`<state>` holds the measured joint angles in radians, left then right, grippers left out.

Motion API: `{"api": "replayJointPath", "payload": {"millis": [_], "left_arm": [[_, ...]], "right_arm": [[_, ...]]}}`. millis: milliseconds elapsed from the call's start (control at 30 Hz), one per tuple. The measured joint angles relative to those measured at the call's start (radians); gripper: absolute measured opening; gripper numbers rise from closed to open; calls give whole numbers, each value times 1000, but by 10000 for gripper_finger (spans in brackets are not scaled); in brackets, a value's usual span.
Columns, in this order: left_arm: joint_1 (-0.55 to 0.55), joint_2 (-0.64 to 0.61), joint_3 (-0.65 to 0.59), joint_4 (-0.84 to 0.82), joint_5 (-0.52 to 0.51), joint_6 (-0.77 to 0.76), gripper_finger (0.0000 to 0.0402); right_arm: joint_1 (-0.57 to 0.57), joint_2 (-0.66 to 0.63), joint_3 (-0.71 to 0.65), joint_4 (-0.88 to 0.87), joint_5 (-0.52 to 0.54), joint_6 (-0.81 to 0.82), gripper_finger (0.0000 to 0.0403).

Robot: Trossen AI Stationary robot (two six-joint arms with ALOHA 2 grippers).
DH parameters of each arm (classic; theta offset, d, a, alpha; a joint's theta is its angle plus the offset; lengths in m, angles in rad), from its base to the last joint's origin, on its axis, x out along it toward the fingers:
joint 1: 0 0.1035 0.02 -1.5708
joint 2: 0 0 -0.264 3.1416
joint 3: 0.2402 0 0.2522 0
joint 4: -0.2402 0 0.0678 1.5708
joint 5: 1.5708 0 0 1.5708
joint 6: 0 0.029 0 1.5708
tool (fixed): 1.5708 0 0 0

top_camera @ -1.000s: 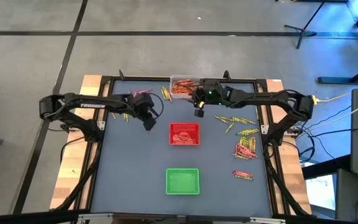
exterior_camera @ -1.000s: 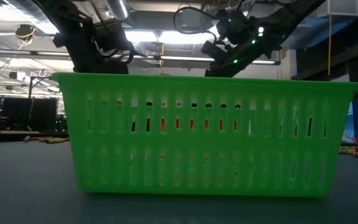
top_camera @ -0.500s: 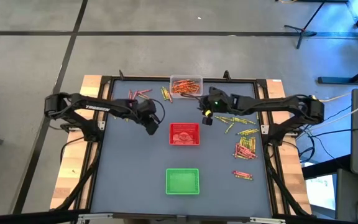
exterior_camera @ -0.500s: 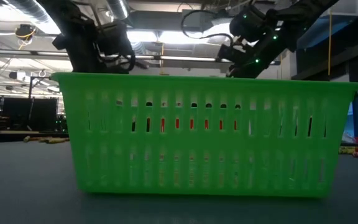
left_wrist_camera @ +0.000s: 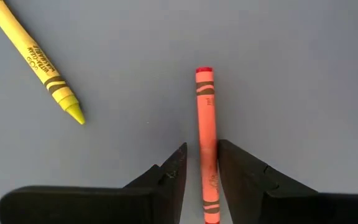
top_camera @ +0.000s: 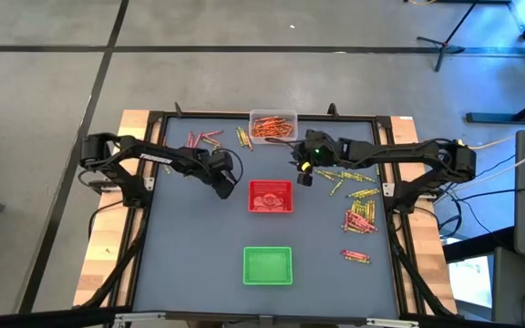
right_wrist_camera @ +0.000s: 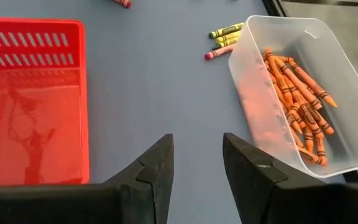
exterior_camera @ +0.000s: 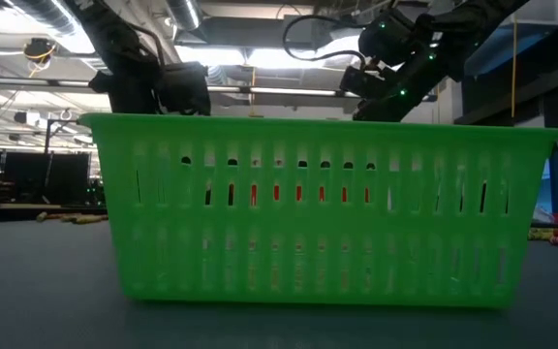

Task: Sort crayons
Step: Put the red crayon into the red bin

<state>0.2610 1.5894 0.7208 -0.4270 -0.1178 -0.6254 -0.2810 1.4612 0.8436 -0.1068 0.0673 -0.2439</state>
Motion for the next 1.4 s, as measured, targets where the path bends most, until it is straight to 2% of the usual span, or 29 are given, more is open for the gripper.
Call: {"api": "replayJointPath", "payload": {"millis": [333, 500, 633, 800, 933, 1133, 1400], "left_arm": [[-20, -11, -1, 5, -26, 30, 6], [-81, -71, 41, 12, -64, 92, 13], [-144, -110, 102, 55, -78, 161, 14], [-213, -117, 162, 180, -86, 289, 15], [-236, -116, 165, 310, -90, 342, 15], [-238, -51, 166, 473, -74, 349, 15], [-237, 55, 166, 530, -96, 342, 15]], "right_arm": [[0, 0, 0, -12, 22, -26, 137], [0, -38, -2, -94, 31, -26, 137], [0, -93, -44, -90, 26, -22, 137], [-1, -208, -119, -70, 38, -19, 137], [-1, -305, -183, -20, 37, -16, 137], [-1, -381, -226, 33, 47, -24, 137], [0, -384, -227, 60, 18, -26, 137]]}}
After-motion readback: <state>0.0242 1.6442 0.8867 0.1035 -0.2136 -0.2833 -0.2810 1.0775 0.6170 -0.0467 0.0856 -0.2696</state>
